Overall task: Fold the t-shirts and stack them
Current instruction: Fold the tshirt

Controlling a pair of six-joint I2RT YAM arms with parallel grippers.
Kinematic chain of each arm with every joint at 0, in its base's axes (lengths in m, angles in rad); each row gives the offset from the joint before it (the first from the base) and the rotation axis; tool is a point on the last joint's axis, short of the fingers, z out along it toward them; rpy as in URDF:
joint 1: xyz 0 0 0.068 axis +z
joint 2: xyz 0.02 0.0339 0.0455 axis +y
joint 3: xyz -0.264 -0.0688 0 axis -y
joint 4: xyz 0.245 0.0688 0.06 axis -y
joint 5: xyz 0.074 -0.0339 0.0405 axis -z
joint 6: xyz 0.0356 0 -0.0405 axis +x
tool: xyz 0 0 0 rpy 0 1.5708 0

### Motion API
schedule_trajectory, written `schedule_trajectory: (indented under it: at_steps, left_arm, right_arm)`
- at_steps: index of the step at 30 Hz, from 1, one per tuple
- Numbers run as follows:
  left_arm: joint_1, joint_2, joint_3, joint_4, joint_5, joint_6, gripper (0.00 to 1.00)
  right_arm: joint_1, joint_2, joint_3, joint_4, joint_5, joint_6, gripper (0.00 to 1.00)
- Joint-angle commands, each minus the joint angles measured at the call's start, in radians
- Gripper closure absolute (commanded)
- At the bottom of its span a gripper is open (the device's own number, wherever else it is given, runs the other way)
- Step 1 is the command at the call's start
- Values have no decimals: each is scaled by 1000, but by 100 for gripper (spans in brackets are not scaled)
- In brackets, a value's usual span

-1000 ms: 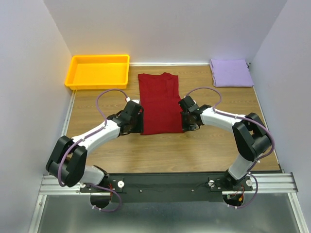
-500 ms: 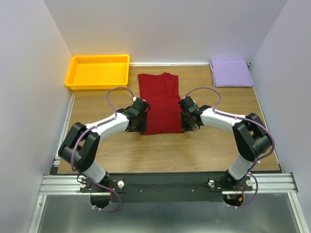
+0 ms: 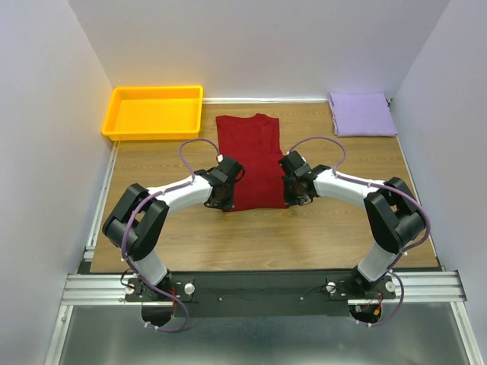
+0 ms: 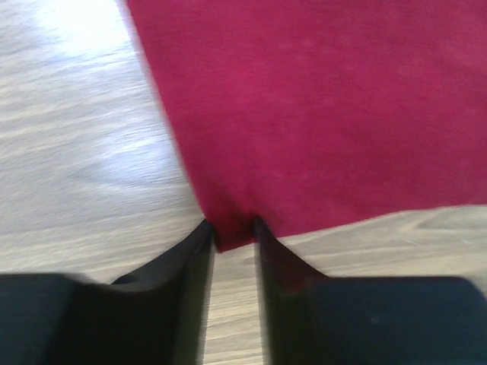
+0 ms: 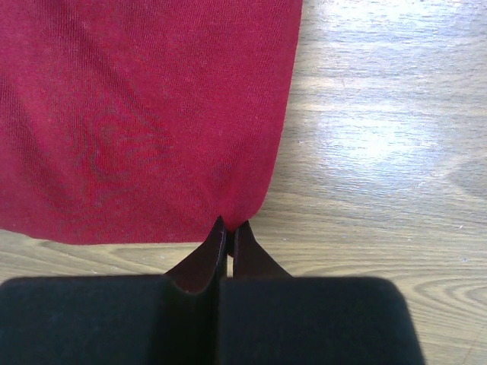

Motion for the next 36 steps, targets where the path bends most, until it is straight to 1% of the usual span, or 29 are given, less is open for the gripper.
schedule_trajectory:
  at_steps: [1,2,3,5,9,11,12,14,15,16,17,18,19,20,21,23,24,25,26,27,28,29,31,32,33,34,35,36]
  left_arm:
    - [-16,61,-25,-42,12,-18,74]
    - [-16,61,-25,-43,11,-17,78]
    - [-16,60,-22,-48,9,-18,90]
    - [-21,52,-23,-62,11,-18,100]
    - [-56,-2,-43,-103,11,-23,100]
    - [-88,-38,-69,-131,6,-49,100]
    - [-104,-83,-80,-160,9,-61,100]
    - [-172,-165,-115,-197,23,-113,100]
    - [-208,-195,-124,-239,28,-133,100]
    - [-284,-225,-138,-266,34,-197,100]
    - [-330,-282,-144,-292,43,-232,100]
    - [-401,-308,-158,-325,79,-274,100]
    - [-436,-337,-170,-332,103,-308,100]
    - [-458,-364,-182,-335,110,-343,100]
    - [-473,-415,-202,-329,162,-401,100]
    - [-481,-483,-210,-315,172,-421,100]
    - [-476,-502,-209,-298,158,-418,100]
    - [-460,-514,-197,-295,120,-403,100]
    - [-385,-519,-184,-300,120,-382,100]
    - [-346,-516,-155,-298,89,-313,100]
    - [-311,-513,-140,-293,81,-284,100]
    - [-235,-503,-123,-278,74,-253,100]
    - [-161,-491,-71,-246,67,-186,100]
    - [-127,-471,-54,-231,67,-124,100]
    - [-63,-459,-14,-203,80,-74,100]
    - [-33,-444,6,-191,89,-73,100]
    - [-7,-412,26,-180,100,-23,100]
    - [23,-393,46,-157,106,-4,100]
  right_arm:
    - [7,20,-44,-42,58,-24,99]
    - [7,20,-44,-42,58,-27,99]
    - [7,17,-44,-43,55,-29,99]
    - [10,2,-47,-45,48,-39,99]
    - [18,-54,-57,-85,-3,-55,99]
    - [40,-80,-63,-157,-27,-53,99]
    - [53,-116,-79,-184,-34,-46,99]
    - [106,-162,-96,-268,-64,-12,99]
    - [131,-214,-123,-296,-75,7,99]
    - [195,-247,-135,-350,-99,28,99]
    - [226,-276,-149,-380,-113,55,99]
    - [298,-332,-171,-411,-136,117,99]
    - [326,-362,-182,-459,-147,151,99]
    - [347,-388,-189,-477,-156,178,99]
    - [358,-446,-197,-491,-167,218,99]
    - [358,-489,-182,-505,-175,226,99]
    - [358,-498,-153,-511,-161,225,99]
    - [352,-486,-78,-534,-102,209,99]
    - [343,-470,-24,-548,-63,182,99]
    - [329,-450,25,-563,-10,162,99]
    - [312,-422,69,-574,11,137,99]
    - [265,-382,155,-580,21,85,99]
    - [204,-341,228,-577,11,32,99]
    - [146,-321,260,-560,5,5,99]
    - [99,-273,338,-556,2,-43,99]
    - [82,-249,376,-556,0,-68,99]
    - [59,-218,416,-556,-4,-108,99]
    - [38,-162,502,-557,-14,-127,99]
